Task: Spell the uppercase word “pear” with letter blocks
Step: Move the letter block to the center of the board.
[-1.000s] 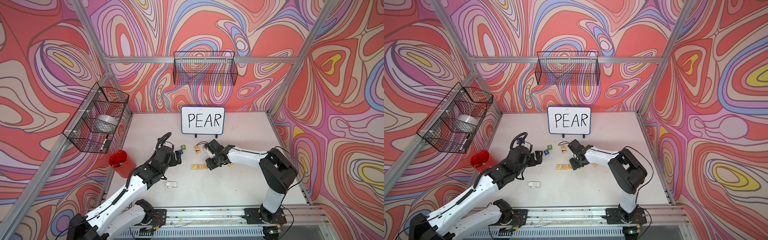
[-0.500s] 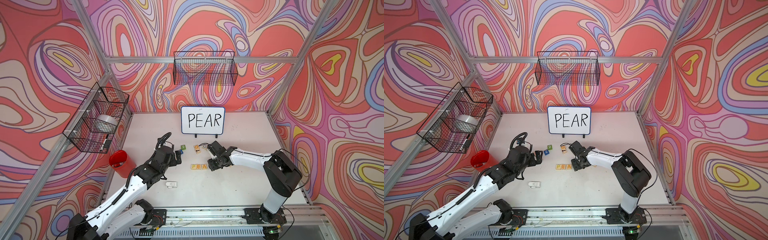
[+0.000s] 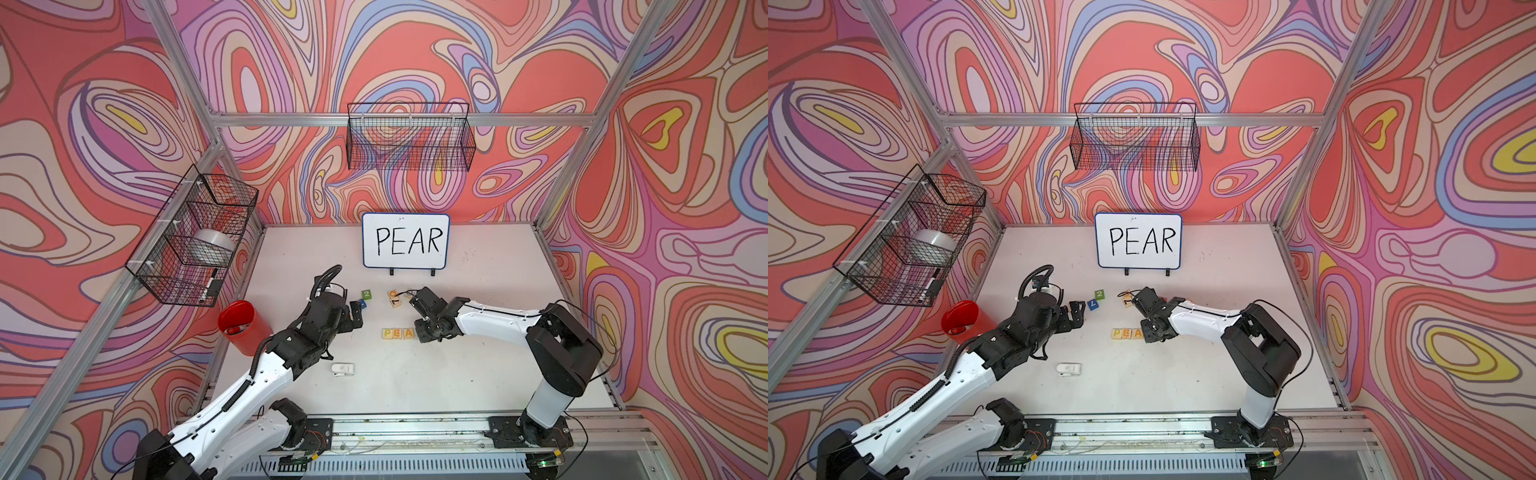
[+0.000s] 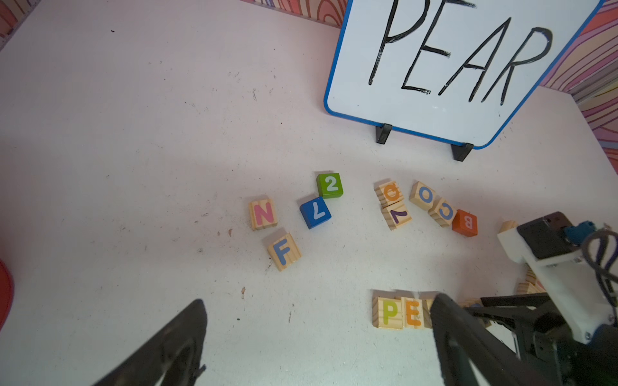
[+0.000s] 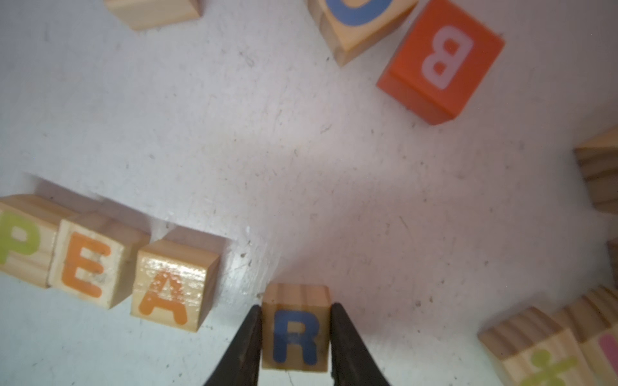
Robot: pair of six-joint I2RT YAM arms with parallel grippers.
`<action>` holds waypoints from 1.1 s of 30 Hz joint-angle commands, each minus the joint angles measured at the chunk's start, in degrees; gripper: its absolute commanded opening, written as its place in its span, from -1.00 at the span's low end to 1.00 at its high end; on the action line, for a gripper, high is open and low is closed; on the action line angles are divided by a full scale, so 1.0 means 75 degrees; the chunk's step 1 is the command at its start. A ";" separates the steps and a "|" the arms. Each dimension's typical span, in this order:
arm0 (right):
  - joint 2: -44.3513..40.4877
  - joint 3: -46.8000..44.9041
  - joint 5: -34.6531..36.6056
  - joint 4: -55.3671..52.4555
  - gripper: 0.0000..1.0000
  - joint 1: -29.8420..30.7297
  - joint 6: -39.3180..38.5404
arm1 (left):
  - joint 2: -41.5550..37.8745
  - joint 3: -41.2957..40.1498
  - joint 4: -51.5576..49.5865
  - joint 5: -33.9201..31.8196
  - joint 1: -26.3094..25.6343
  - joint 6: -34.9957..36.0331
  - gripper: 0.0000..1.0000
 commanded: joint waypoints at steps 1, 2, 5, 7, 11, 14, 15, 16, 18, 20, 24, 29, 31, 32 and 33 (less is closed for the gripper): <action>-0.0189 -0.0120 0.0395 -0.0136 -0.34 0.0113 0.0456 | -0.0046 -0.0079 -0.0124 -0.0012 0.0019 -0.0109 1.00; -0.0184 -0.0132 0.0405 -0.0120 -0.35 0.0148 0.0552 | -0.0046 -0.0079 -0.0122 -0.0013 0.0019 -0.0099 1.00; -0.0111 -0.0168 0.0456 -0.0048 -0.35 0.0298 0.0847 | -0.0059 -0.0102 -0.0108 -0.0010 0.0019 -0.0107 1.00; -0.0024 -0.0156 0.0510 0.0060 -0.36 0.0394 0.1103 | -0.0047 -0.0124 -0.0079 0.0006 0.0019 -0.0110 1.00; 0.0163 0.0016 0.0598 0.0228 -0.36 0.0520 0.1462 | -0.0006 -0.0102 -0.0067 0.0027 0.0013 -0.0076 1.00; 0.0516 0.0182 0.0710 0.0191 -0.36 0.0582 0.1620 | -0.0002 -0.0090 -0.0067 0.0040 0.0013 -0.0042 1.00; 0.0563 0.0213 0.0743 0.0182 -0.37 0.0595 0.1650 | 0.0001 -0.0090 -0.0078 0.0030 0.0019 -0.0031 1.00; 0.0587 0.0236 0.0779 0.0166 -0.37 0.0595 0.1659 | -0.0011 -0.0079 -0.0083 0.0030 0.0019 -0.0032 1.00; 0.0596 0.0254 0.0841 0.0162 -0.37 0.0592 0.1706 | -0.0031 -0.0079 -0.0113 -0.0003 0.0019 -0.0023 0.99; 0.0581 0.0254 0.0821 0.0216 -0.37 0.0602 0.1713 | -0.0045 -0.0090 -0.0113 -0.0005 0.0019 -0.0031 1.00; 0.0550 0.0209 0.0688 0.0417 -0.37 0.0595 0.1803 | -0.0035 -0.0114 -0.0102 -0.0002 0.0019 -0.0064 1.00; 0.0596 0.0184 0.0565 0.0605 -0.37 0.0612 0.1907 | -0.0042 -0.0114 -0.0116 0.0007 0.0019 -0.0066 1.00; 0.0607 0.0184 0.0574 0.0634 -0.37 0.0623 0.1926 | -0.0048 -0.0114 -0.0111 -0.0004 0.0019 -0.0062 1.00; 0.0616 0.0197 0.0566 0.0633 -0.37 0.0621 0.1927 | -0.0037 -0.0105 -0.0113 -0.0004 0.0017 -0.0044 1.00; 0.0620 0.0213 0.0558 0.0616 -0.37 0.0624 0.1920 | -0.0034 -0.0102 -0.0113 -0.0003 0.0018 -0.0047 1.00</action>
